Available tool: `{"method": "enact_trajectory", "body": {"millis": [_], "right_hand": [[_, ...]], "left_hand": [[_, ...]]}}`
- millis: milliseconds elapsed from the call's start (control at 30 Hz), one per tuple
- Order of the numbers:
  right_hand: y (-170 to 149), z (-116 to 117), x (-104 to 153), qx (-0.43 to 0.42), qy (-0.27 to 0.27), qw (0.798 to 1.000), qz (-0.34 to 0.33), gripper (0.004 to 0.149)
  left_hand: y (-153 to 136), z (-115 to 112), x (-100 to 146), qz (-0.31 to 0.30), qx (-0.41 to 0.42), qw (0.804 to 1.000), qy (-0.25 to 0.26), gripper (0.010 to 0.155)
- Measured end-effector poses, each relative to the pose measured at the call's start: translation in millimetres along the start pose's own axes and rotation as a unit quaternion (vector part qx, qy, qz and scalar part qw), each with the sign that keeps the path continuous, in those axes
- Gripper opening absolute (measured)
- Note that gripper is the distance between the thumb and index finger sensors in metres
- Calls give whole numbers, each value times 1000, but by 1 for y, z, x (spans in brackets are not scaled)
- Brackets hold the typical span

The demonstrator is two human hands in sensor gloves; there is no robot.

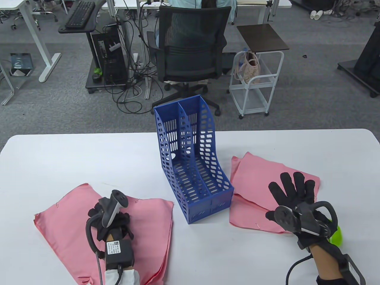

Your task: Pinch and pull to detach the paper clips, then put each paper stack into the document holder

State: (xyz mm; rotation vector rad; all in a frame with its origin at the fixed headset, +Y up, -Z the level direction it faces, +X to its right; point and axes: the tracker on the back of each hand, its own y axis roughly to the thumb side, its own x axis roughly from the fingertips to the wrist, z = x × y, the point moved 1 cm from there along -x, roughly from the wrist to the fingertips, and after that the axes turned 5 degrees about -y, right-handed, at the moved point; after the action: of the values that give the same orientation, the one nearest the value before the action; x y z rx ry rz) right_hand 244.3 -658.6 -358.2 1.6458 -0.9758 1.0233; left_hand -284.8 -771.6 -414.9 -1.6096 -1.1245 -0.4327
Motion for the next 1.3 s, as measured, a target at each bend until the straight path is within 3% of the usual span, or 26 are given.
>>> {"method": "enact_trajectory", "body": {"millis": [100,333,567,833,1100,1300], "right_hand": [[0,0,0,-2,-2,1000,-1,87],[0,-4,2,-10,-15,1000,-3,87],[6,-7,4,-12,-22,1000,-14,87],[6,-7,3,-20,-24,999,-19,87],[15,-12,5,-51,-33,997,-42,87],[34,-45,2,-138,-94,983,-81,87]], "left_hand": [[-1,9,4,-9,48,999,11,42],[-3,49,36,-86,100,988,85,41],[-6,84,88,-148,115,967,170,40],[0,121,164,-201,57,943,258,40],[3,132,219,-289,79,900,316,40],[16,127,241,-380,112,867,304,40]]}}
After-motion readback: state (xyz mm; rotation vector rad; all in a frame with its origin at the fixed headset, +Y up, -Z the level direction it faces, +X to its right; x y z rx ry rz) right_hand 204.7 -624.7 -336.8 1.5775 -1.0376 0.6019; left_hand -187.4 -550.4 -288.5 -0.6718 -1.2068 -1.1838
